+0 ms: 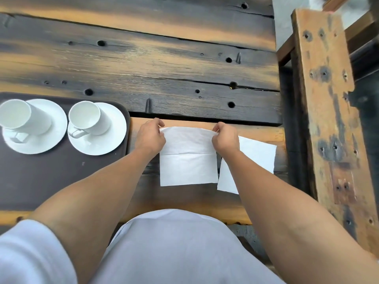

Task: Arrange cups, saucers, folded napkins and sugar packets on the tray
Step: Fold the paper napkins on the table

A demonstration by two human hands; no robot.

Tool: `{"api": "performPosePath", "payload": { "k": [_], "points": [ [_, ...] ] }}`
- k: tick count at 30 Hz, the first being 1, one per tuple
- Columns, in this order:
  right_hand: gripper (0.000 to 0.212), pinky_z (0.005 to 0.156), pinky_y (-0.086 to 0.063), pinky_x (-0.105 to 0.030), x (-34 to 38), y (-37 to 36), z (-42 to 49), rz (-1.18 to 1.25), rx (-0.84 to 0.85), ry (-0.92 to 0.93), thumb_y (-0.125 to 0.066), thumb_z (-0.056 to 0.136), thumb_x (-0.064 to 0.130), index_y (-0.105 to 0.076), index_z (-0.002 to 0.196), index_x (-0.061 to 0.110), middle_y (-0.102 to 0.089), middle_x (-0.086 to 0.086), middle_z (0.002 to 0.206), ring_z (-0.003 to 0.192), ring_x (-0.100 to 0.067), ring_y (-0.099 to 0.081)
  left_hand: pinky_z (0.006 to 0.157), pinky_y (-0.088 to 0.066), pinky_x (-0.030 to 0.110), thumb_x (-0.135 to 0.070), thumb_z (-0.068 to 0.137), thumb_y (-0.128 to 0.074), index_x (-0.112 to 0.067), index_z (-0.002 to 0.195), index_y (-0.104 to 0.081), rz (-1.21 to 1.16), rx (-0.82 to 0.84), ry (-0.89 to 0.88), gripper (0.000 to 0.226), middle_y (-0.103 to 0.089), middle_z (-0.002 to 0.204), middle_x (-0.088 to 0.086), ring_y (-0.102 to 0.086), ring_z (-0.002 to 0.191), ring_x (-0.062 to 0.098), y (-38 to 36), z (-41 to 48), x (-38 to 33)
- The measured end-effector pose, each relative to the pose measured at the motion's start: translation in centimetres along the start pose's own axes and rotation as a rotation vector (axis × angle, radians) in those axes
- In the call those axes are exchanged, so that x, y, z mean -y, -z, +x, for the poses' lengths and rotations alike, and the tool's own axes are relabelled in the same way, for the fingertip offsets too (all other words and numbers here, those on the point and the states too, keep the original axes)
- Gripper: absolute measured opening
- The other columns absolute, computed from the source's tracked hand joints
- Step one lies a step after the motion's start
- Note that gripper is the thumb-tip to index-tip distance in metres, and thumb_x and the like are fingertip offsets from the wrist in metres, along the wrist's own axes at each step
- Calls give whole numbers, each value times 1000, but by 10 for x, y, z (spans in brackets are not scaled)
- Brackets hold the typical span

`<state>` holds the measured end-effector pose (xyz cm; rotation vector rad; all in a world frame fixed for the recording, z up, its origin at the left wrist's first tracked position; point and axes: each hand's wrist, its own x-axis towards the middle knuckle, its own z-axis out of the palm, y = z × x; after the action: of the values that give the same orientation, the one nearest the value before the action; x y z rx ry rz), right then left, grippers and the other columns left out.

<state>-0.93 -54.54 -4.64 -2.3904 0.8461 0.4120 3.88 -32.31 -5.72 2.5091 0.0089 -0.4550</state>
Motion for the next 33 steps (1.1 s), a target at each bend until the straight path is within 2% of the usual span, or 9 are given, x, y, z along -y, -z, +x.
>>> {"api": "performPosePath", "payload": {
  "k": [4,10,15,21,27,33],
  "points": [
    [27,63,-45,-27,-9,3,-22,17,-21,-16,-43,77,-2,-58,83,19,-64,-5,89,82,-31,-62,86,-48,34,-5,87,-56,-16,101,-66,-28,-31,-39,21,-67,101,5,-61,99,26,6,-17,2],
    [24,66,-48,-28,-22,5,-47,38,-65,-13,-45,78,-1,-58,84,20,-65,-6,96,84,-29,-62,80,-44,32,-11,91,-58,-16,88,-61,-26,-52,-120,7,-62,93,2,-59,90,25,10,-40,5],
    [17,70,-51,-30,-30,0,-64,35,-74,-22,-49,83,4,-58,82,19,-65,-7,99,86,-30,-60,77,-39,30,-9,91,-58,-11,89,-64,-12,-40,-153,6,-65,97,9,-58,93,28,9,-56,10],
    [20,66,-50,-30,-32,-4,-80,24,-68,-19,-47,79,1,-56,73,17,-66,-12,95,84,-32,-61,78,-38,29,-9,91,-58,-10,95,-65,31,-17,-158,8,-63,101,8,-57,96,27,12,-71,17],
    [25,75,-56,-34,-41,-11,-91,5,-79,-8,-48,80,1,-66,86,16,-66,-10,101,89,-32,-63,74,-40,32,-13,93,-56,-20,87,-60,81,31,-149,10,-57,96,2,-55,93,24,9,-86,26],
    [31,64,-51,-29,-50,-16,-102,24,-62,-33,-42,78,-1,-65,79,21,-65,-9,101,82,-32,-65,77,-45,32,-11,90,-56,-24,84,-60,88,68,-147,14,-56,96,0,-57,92,24,3,-98,36]
  ]
}}
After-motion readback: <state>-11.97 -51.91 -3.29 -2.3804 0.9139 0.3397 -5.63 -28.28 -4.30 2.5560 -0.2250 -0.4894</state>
